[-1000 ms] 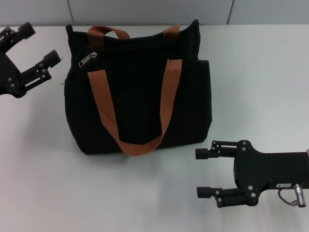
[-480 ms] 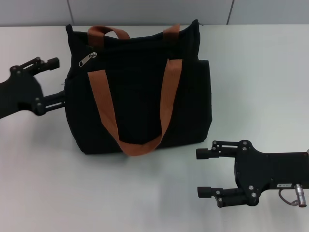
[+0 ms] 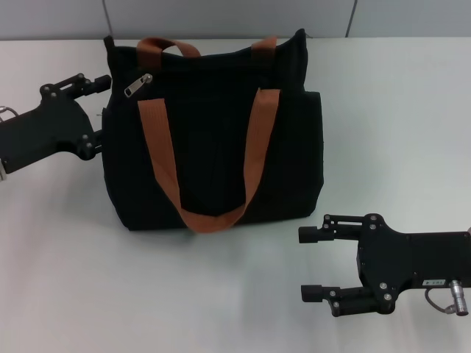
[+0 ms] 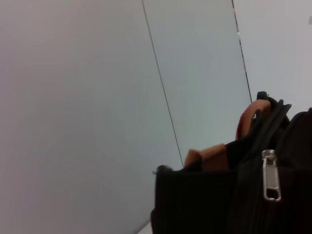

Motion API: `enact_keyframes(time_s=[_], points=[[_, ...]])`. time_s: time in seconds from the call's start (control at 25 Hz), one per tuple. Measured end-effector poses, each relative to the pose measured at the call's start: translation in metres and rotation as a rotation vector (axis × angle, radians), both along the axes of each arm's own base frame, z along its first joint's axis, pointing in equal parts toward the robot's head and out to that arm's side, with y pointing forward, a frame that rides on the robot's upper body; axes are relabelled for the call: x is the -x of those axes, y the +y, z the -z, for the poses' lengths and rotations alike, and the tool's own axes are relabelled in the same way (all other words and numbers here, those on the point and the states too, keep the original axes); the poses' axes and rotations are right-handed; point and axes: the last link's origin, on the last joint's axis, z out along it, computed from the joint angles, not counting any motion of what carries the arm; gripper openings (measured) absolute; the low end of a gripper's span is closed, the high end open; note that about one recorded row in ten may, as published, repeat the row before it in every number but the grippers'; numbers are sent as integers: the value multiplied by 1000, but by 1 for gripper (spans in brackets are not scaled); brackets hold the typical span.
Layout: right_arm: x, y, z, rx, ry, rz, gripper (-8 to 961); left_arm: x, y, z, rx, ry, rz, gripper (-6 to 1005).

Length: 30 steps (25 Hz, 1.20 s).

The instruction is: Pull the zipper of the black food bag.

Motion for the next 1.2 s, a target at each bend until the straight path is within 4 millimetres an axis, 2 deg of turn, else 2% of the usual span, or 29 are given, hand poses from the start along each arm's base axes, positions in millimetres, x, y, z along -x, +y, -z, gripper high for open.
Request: enact_keyframes(time_s=[0.04,0.44,0.88,1.04,1.2], points=[[0,0,0,0,0,0,753,-1,0,0,-13,-1,8,788],[-1,0,0,-1,0,4,754,-1,-7,-15,-90,-87,21,422],[6,0,-2,0,60,18,754,-2,-12,-10,-111,-128,19,42],[11,0,-5,18,108,29,753,-1,-15,-11,-118,-141,21,33],[23,2,-17,52,209,69,754,0,-17,-12,-122,-148,19,24]])
